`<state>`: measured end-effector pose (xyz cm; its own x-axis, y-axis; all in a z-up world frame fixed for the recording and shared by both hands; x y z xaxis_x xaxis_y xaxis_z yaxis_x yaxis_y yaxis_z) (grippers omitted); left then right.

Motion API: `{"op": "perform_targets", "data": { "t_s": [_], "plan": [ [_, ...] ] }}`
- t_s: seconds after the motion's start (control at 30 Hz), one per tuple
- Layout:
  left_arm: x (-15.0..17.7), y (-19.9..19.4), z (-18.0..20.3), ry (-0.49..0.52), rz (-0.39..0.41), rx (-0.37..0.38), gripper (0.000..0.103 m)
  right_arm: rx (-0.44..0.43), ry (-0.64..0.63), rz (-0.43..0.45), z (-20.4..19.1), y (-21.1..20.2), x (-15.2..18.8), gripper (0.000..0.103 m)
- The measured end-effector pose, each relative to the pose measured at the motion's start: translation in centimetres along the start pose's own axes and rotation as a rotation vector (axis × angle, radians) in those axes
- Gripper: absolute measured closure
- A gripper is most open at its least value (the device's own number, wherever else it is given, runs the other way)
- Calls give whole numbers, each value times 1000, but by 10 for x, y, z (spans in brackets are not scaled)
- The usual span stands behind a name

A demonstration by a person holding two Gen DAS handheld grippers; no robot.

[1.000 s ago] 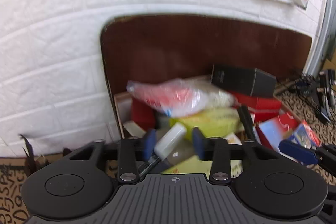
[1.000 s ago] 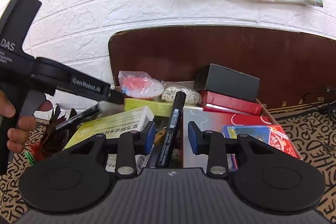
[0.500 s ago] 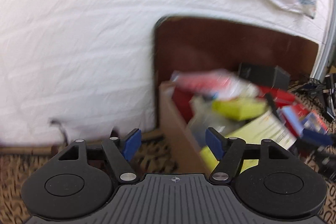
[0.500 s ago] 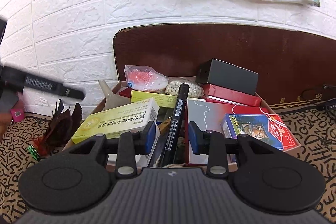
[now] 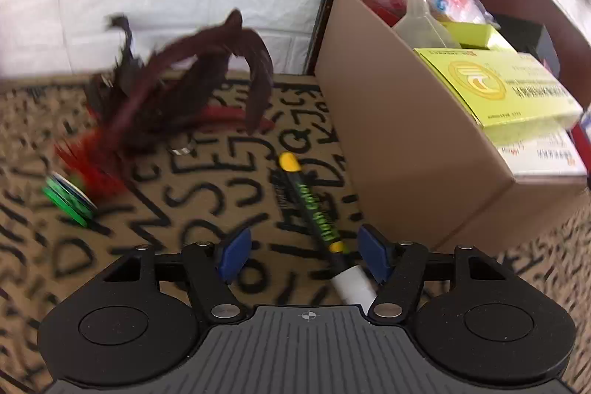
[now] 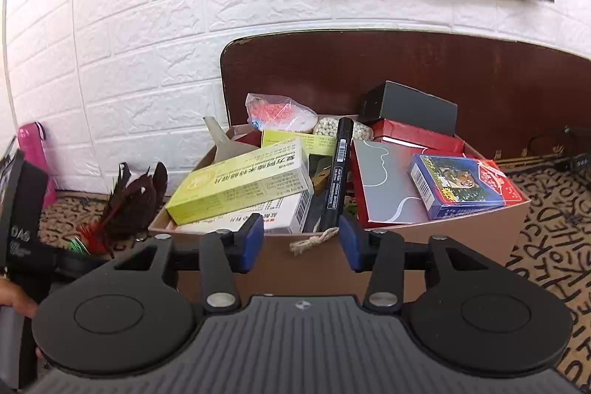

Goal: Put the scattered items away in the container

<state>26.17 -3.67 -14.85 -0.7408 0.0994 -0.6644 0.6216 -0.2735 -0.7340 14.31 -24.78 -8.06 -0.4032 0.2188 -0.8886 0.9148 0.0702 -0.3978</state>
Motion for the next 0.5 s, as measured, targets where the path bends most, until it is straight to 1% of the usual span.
{"op": "perform_targets", "data": {
  "t_s": [0.03,0.07,0.13,0.17,0.2,0.23,0.3,0.43,0.5],
  "plan": [
    [0,4,0,-11,-3,11,29,5,-3,-4,0,0,1,51],
    [1,5,0,-16,-3,21,28,9,0,-7,0,0,2,51],
    [5,6,0,8,5,10,29,18,9,-9,1,0,2,51],
    [7,6,2,39,9,-12,37,21,14,-9,2,0,2,51],
    [9,6,4,67,11,-40,35,21,18,-8,2,-1,2,50],
    [10,4,6,81,10,-61,38,19,19,-6,1,-2,2,50],
    [10,1,4,70,3,-89,38,15,15,-4,0,-5,2,48],
    [17,-8,-12,24,10,-161,38,16,14,3,1,-10,2,47],
    [18,-10,-14,54,5,-167,38,17,30,6,4,-11,2,47]
  ]
}}
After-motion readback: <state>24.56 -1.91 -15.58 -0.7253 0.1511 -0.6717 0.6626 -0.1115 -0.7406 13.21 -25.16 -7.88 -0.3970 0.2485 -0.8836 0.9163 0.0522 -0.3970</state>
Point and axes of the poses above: each gripper's, at about its wrist camera, not at the fingertips, and y roughly the way its jaws point, z to its right, x to its underside, the point moved 2 cm from there along y, roughly the way its jaws point, and after that the axes turned 9 degrees about y, right-handed, at the moved point
